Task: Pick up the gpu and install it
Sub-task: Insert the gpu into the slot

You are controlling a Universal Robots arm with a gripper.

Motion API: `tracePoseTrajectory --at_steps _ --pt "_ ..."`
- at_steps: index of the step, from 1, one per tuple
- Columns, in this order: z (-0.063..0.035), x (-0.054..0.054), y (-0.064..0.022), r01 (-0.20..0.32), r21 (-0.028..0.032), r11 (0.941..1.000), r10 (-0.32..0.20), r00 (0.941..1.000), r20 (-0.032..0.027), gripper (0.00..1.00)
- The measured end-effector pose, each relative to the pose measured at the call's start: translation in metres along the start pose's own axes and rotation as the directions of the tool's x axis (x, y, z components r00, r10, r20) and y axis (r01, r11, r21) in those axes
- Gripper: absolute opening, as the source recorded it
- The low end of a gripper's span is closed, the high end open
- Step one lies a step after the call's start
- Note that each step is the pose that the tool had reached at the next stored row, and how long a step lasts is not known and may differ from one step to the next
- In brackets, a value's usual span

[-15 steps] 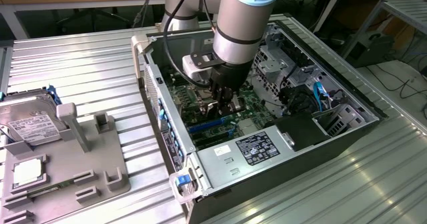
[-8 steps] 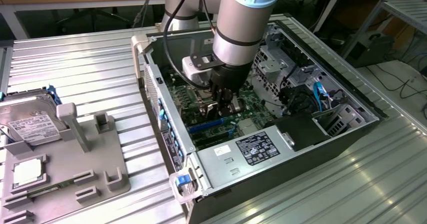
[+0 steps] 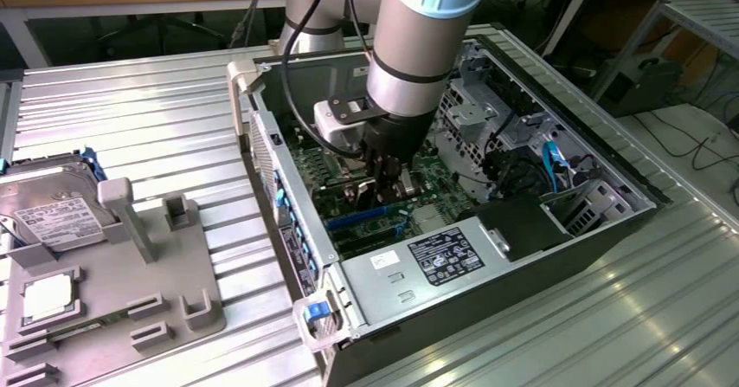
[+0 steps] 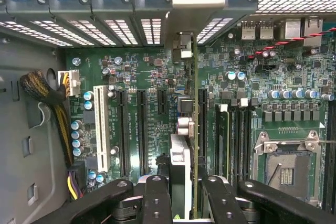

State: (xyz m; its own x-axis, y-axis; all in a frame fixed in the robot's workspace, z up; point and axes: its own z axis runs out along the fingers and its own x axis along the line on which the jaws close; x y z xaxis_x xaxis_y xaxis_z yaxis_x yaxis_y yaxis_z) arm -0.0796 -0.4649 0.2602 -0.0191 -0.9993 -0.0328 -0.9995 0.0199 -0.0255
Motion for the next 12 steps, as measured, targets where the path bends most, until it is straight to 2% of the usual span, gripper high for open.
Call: tracePoseTrajectory --at_steps 12 --pt "0.0028 0.0003 0.0047 0.000 0.0000 1.0000 0.000 1.0000 -0.0002 0.28"
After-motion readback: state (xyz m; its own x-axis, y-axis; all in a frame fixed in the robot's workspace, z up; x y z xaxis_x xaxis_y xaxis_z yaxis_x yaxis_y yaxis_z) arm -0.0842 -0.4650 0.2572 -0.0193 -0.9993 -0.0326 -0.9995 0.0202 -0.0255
